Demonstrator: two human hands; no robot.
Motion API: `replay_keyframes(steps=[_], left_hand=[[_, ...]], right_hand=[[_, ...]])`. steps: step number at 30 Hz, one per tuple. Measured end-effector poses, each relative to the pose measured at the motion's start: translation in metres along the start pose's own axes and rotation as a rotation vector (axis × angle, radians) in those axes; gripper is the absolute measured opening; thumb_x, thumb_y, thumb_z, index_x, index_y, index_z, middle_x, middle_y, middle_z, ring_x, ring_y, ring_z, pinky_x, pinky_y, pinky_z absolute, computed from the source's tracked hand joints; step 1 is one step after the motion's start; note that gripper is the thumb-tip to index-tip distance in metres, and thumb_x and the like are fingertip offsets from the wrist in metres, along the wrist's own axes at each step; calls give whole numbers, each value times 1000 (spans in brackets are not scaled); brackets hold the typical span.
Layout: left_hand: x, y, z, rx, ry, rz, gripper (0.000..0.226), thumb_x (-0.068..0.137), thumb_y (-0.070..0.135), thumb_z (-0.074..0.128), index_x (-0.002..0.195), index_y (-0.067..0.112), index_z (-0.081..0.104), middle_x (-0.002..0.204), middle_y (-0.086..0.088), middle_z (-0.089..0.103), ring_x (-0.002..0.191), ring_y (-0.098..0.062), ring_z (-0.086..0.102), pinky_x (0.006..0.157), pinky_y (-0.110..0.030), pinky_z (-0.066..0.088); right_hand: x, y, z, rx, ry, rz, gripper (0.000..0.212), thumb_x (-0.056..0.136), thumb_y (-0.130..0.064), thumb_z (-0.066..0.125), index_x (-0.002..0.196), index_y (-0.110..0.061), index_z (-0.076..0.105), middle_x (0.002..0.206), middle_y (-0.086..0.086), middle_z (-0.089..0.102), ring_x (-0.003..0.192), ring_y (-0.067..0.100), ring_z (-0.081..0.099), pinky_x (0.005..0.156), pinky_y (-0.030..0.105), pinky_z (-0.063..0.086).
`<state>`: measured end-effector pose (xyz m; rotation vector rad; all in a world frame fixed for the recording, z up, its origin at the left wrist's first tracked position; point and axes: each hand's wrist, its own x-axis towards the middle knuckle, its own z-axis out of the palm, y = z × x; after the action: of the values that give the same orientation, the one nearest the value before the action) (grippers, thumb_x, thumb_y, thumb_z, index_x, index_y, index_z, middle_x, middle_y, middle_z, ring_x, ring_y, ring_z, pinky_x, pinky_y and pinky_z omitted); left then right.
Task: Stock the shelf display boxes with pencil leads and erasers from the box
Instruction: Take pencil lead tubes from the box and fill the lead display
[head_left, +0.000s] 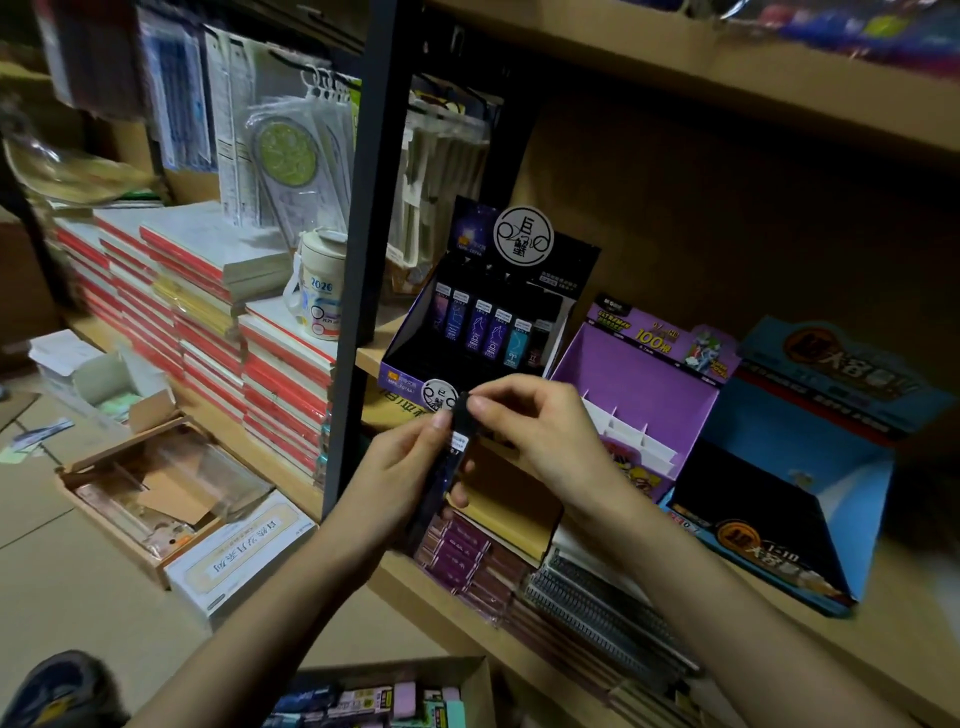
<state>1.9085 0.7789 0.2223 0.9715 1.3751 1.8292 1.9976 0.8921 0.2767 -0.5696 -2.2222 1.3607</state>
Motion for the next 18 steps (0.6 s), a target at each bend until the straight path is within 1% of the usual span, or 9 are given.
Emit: replay_keyframes(steps=[2,4,6,7,10,11,13,15,18], left_hand=[[10,3,-1,146,23,87,33,89,43,36,101,23,58,87,-5,66,77,-18,65,66,-29,54],[24,3,-4,328,11,180,33,84,50,36,109,34,50,111,7,53,100,-4,56,78,-20,51],[41,2,-12,518,-7,235,43,83,52,41,120,31,46,121,11,41,106,12,46,82,-7,43],[51,1,-18,666,-5,276,46,86,49,46,126,25,47,125,10,41,108,13,44,87,-7,39],[79,-1,-34,1035,-24,405,45,88,37,60,127,15,54,131,-1,51,120,-13,48,100,-28,37],[87,-3,-37,1084,-47,418,48,86,38,63,127,14,56,131,-2,53,120,-16,48,101,-29,36],[98,-8,-40,1133,-108,397,55,83,45,65,129,16,55,132,-1,54,122,-15,48,101,-26,35],[103,-17,-41,1182,-158,346,60,81,51,63,131,20,53,135,2,52,124,-13,46,104,-29,34],[105,-32,-44,1215,-119,365,52,84,51,59,128,24,55,135,8,52,126,-11,44,101,-28,27]], right_hand=[[10,-6,-11,-9,20,-20,11,88,-10,63,85,-20,67,78,-1,66,74,12,62,69,26,51],[21,-15,-30,-4,93,-61,16,87,-5,62,82,-19,65,75,-1,64,68,9,60,59,19,51],[34,-24,-53,4,182,-112,15,87,-4,62,83,-18,66,76,-1,65,67,8,61,56,17,52],[41,-27,-63,0,220,-135,15,86,-4,63,83,-19,66,77,-1,66,66,7,62,57,16,52],[65,-27,-86,-77,334,-185,13,85,-5,64,83,-18,67,77,-1,66,67,9,62,59,17,52],[74,-24,-90,-127,375,-195,10,85,-6,65,85,-16,68,77,-2,65,69,10,62,61,19,53],[89,-16,-95,-263,450,-218,7,85,-10,66,92,-10,70,77,-5,64,70,6,60,65,20,52],[99,-7,-95,-375,479,-237,12,85,-12,66,97,-9,70,78,-6,64,69,4,58,70,19,48],[103,7,-88,-454,459,-243,15,85,-12,67,99,-8,71,84,-3,66,75,7,58,69,8,42]])
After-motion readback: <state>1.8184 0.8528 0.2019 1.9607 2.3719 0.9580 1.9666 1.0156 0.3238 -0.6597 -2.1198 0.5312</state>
